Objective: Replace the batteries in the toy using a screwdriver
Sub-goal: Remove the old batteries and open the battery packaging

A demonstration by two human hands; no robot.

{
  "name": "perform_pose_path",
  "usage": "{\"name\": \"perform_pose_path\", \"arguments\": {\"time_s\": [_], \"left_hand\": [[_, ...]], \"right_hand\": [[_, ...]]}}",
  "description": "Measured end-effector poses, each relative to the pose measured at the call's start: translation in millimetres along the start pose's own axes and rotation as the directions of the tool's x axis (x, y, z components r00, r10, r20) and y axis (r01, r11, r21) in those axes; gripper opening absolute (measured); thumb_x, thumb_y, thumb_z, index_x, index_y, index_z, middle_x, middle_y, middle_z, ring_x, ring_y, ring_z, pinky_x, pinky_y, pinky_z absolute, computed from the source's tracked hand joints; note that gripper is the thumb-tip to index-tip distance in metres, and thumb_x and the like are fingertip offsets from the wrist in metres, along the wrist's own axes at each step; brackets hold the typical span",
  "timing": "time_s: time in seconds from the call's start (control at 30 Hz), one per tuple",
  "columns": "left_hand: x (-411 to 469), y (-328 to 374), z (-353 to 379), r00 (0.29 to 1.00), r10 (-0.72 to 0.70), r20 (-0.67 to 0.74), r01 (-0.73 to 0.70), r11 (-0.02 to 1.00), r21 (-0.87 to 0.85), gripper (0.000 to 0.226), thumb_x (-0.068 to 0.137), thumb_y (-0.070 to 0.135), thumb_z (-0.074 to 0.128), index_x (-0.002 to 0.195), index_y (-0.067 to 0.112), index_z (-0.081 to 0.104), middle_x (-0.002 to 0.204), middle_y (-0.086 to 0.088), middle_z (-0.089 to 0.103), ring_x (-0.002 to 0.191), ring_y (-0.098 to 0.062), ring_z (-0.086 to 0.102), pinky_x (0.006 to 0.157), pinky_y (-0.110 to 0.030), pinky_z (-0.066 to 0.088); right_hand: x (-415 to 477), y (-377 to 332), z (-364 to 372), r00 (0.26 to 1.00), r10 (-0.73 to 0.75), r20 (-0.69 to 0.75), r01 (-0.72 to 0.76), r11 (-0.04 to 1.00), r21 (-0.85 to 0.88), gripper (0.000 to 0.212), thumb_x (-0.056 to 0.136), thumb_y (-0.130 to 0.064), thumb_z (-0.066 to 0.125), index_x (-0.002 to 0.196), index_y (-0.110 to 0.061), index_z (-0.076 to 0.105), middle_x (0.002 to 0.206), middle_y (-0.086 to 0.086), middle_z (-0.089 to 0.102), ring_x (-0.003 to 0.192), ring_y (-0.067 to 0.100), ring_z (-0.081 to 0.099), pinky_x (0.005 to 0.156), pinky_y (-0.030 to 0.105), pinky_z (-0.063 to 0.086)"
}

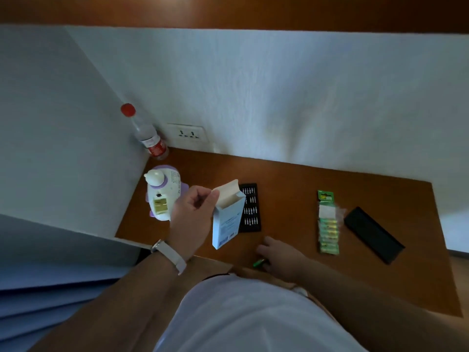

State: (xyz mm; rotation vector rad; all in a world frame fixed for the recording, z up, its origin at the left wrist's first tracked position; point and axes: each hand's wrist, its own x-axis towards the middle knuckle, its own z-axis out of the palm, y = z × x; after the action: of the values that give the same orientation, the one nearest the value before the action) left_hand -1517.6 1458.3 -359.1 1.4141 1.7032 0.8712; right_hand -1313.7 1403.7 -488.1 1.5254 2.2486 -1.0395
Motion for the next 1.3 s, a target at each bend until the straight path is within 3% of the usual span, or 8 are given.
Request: {"name": "perform_pose_path", "arguments": {"time_s": [0.37,0.57,0.67,0.8,0.9,1.03,1.2,1.3], "left_hand": [[12.7,-18.9,-22.4,0.998,0.035,0.061,-0.033,0.999,-0.040,0.016,0.097,0.028,0.059,0.081,0.026,0.058,0.088,0.011,0.065,0.091,-0.008,0.066,0.068,-0.028,0.058],[25.4,-14.5,-20.3,0.990,0.058,0.126,-0.049,0.996,-0.079,0.014,0.096,0.028,0.062,0.082,0.026,0.060,0.090,0.002,0.070,0.089,-0.014,0.068,0.072,-0.050,0.060],[28.7,-4.2,-15.0,0.985,0.057,0.165,-0.041,0.994,-0.099,0.013,0.096,0.027,0.062,0.083,0.023,0.062,0.090,-0.003,0.069,0.088,-0.021,0.068,0.068,-0.053,0.058],[33.7,9.3,-1.7,0.973,0.099,0.210,-0.075,0.990,-0.121,0.014,0.096,0.026,0.062,0.084,0.019,0.064,0.087,-0.004,0.070,0.084,-0.024,0.066,0.066,-0.040,0.054],[34.9,20.7,10.9,0.956,0.120,0.267,-0.083,0.986,-0.145,0.014,0.096,0.024,0.063,0.082,0.020,0.065,0.084,-0.003,0.069,0.080,-0.025,0.065,0.070,-0.047,0.054],[31.6,39.4,29.1,0.936,0.172,0.306,-0.134,0.981,-0.141,0.016,0.094,0.024,0.065,0.078,0.022,0.066,0.081,-0.004,0.068,0.078,-0.028,0.064,0.072,-0.052,0.053],[20.9,68.3,51.2,0.902,0.254,0.348,-0.211,0.965,-0.156,0.018,0.094,0.025,0.065,0.076,0.023,0.066,0.076,0.002,0.067,0.075,-0.025,0.065,0.066,-0.044,0.052],[12.4,83.6,64.6,0.894,0.273,0.355,-0.227,0.959,-0.167,0.019,0.094,0.021,0.066,0.075,0.027,0.066,0.075,0.003,0.067,0.075,-0.024,0.065,0.065,-0.038,0.050]], "right_hand": [[5.5,-9.9,7.3,0.986,0.092,-0.141,-0.076,0.990,0.118,0.021,0.097,-0.032,0.054,0.110,-0.016,0.058,0.111,0.005,0.051,0.094,0.026,0.057,0.076,0.036,0.045],[-17.5,-33.8,-30.9,0.929,0.174,-0.327,-0.085,0.960,0.267,0.018,0.095,-0.036,0.058,0.107,-0.023,0.062,0.101,-0.005,0.057,0.088,0.014,0.054,0.076,0.030,0.048],[-37.2,-49.4,-65.5,0.886,0.201,-0.417,-0.059,0.942,0.330,0.015,0.095,-0.033,0.058,0.106,-0.025,0.063,0.096,-0.010,0.057,0.083,0.007,0.052,0.073,0.026,0.047],[-63.1,-65.1,-107.7,0.793,0.272,-0.545,-0.032,0.912,0.410,0.007,0.094,-0.029,0.061,0.099,-0.027,0.064,0.088,-0.012,0.058,0.080,0.003,0.052,0.069,0.019,0.047],[-77.7,-66.2,-131.0,0.724,0.312,-0.615,0.012,0.886,0.463,0.003,0.091,-0.024,0.065,0.094,-0.025,0.065,0.081,-0.015,0.057,0.078,-0.004,0.052,0.067,0.012,0.044],[-93.6,-58.7,-150.7,0.649,0.328,-0.686,0.057,0.879,0.474,0.009,0.088,-0.017,0.067,0.096,-0.022,0.067,0.084,-0.013,0.062,0.076,0.003,0.057,0.062,0.018,0.048],[-110.0,-41.8,-158.1,0.662,0.340,-0.668,0.021,0.883,0.469,0.014,0.088,-0.017,0.066,0.098,-0.027,0.065,0.090,-0.016,0.061,0.082,0.004,0.058,0.063,0.017,0.047],[-120.7,-30.4,-159.4,0.665,0.339,-0.665,0.035,0.876,0.481,0.014,0.087,-0.017,0.066,0.098,-0.026,0.066,0.089,-0.011,0.063,0.079,0.006,0.057,0.065,0.025,0.049]]}}
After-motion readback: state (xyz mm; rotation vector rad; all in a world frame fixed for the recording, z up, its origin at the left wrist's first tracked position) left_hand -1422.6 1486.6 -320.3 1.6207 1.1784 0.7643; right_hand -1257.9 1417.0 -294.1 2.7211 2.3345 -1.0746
